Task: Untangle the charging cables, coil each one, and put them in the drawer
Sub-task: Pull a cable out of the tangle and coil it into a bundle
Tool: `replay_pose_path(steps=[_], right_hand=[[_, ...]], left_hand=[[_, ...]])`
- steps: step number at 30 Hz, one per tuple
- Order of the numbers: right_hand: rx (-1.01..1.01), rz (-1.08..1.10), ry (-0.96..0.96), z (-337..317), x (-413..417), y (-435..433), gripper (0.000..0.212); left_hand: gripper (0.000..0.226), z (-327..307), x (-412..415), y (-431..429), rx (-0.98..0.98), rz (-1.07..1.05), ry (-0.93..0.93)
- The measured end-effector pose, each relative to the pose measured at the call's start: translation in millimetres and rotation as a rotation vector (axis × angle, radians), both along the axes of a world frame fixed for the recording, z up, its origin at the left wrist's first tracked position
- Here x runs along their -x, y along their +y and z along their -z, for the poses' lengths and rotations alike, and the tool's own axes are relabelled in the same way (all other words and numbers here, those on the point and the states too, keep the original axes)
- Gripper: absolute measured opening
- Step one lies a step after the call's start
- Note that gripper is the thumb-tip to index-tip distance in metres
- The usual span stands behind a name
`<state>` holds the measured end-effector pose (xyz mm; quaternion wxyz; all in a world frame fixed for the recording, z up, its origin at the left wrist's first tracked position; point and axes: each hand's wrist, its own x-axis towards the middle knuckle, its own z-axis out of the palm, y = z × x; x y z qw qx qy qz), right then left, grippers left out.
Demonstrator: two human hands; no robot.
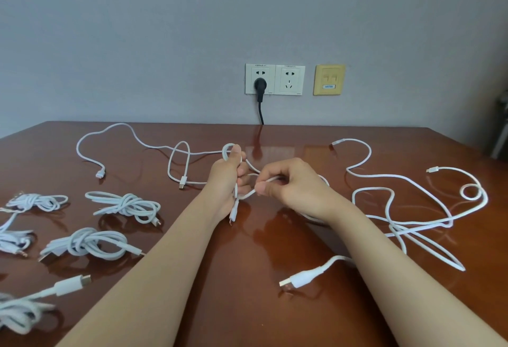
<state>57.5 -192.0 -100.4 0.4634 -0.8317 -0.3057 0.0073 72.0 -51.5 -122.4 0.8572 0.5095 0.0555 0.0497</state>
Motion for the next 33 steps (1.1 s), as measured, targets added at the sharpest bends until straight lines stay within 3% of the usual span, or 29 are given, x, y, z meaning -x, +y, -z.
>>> replay_pose_path(steps=[6, 10, 16, 22, 27, 33], right_hand=[[-0.037, 0.016, -0.081, -2, 4, 6, 0.032], [-0.014, 0.128, -0.145, 3, -1, 10, 0.017], [0.137, 0.299, -0.202, -1, 1, 6, 0.042], [0.136, 0.352, -0.219, 0, -11, -2, 0.023], [0.061, 0.267, -0.152, 1, -18, -8, 0.024], [-0.041, 0.315, -0.067, -2, -22, -18, 0.028]], left_hand=[[0.041, -1, 3, -4, -0.224, -0.028, 0.011], [0.053, -4, 6, -12, -0.404, -0.001, 0.029], [0.068, -9, 14, -17, -0.449, 0.195, 0.046], [0.044, -13, 22, -15, -0.677, 0.438, 0.001], [0.027, -16, 24, -12, -0.710, 0.507, 0.005], [0.025, -13, 22, -15, -0.793, 0.543, 0.029]])
